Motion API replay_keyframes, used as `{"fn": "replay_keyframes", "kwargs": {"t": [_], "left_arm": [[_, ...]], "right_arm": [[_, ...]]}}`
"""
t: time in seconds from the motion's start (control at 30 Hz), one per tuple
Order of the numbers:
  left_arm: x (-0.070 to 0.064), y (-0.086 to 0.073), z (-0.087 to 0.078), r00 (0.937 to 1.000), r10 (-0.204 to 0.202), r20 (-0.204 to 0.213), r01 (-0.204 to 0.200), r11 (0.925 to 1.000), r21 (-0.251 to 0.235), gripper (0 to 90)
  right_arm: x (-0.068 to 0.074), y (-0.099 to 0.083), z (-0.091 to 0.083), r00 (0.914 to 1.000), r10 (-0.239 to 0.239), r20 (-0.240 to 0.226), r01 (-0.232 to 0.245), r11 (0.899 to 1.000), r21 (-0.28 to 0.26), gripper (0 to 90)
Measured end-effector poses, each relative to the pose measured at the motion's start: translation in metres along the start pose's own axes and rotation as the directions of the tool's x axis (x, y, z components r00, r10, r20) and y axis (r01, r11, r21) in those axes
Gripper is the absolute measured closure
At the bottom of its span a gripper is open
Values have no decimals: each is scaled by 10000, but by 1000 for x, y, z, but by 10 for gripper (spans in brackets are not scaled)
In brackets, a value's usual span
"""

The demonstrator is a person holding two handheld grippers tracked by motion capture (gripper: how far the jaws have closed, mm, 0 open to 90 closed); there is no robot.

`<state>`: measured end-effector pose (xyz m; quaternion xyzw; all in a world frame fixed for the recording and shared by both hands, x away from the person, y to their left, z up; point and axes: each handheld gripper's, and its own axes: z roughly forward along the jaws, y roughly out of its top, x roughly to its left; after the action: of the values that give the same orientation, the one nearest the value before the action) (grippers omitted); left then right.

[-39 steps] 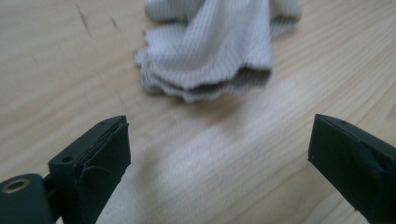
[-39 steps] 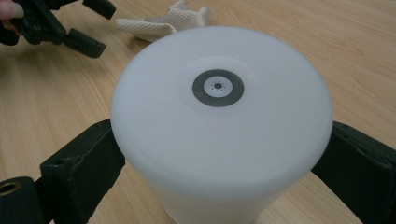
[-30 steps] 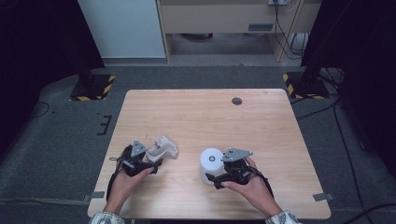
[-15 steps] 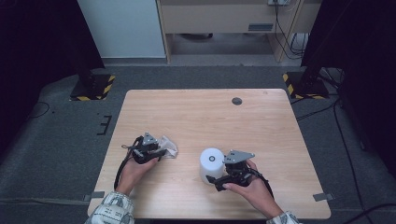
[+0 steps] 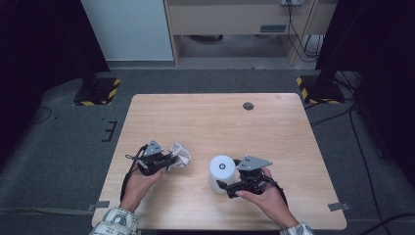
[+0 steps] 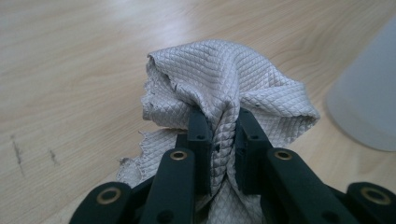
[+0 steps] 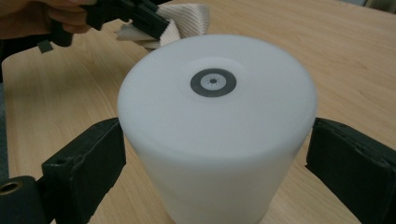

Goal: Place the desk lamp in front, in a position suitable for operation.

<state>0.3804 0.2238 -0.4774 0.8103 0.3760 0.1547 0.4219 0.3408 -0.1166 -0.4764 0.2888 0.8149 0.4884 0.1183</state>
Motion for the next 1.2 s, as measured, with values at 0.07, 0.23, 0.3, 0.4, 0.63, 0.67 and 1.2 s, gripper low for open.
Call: {"fn": "replay_keyframes", "kwargs": {"t": [0.07, 0.23, 0.3, 0.4, 0.63, 0.67, 1.2], "left_arm": [[-7, 5, -8, 9998, 105, 195, -101, 9998, -192, 781], [-23, 19, -26, 9952, 709, 668, -679, 9966, -460, 780], [-30, 26, -31, 9904, 1010, 942, -975, 9944, -419, 780], [-40, 36, -33, 9818, 1406, 1275, -1388, 9900, -230, 780], [-71, 61, -31, 9526, 2280, 2014, -2354, 9718, 134, 779], [-75, 64, -30, 9493, 2345, 2095, -2433, 9698, 171, 778], [-87, 81, -4, 9193, 2863, 2699, -3212, 9423, 947, 778]], "right_arm": [[1, 1, 0, 9999, -155, 64, 155, 9998, -87, 52], [5, 2, 3, 9985, -530, 139, 532, 9985, -101, 59], [5, 2, 4, 9975, -632, 317, 635, 9979, -88, 94], [4, 4, 6, 9975, -640, 290, 641, 9979, -41, 94], [6, 6, 7, 9973, -728, 98, 727, 9973, 137, 95], [7, 6, 7, 9973, -738, 56, 737, 9971, 163, 95], [10, 17, 23, 9925, -1088, -561, 1095, 9939, 102, 86]]}}
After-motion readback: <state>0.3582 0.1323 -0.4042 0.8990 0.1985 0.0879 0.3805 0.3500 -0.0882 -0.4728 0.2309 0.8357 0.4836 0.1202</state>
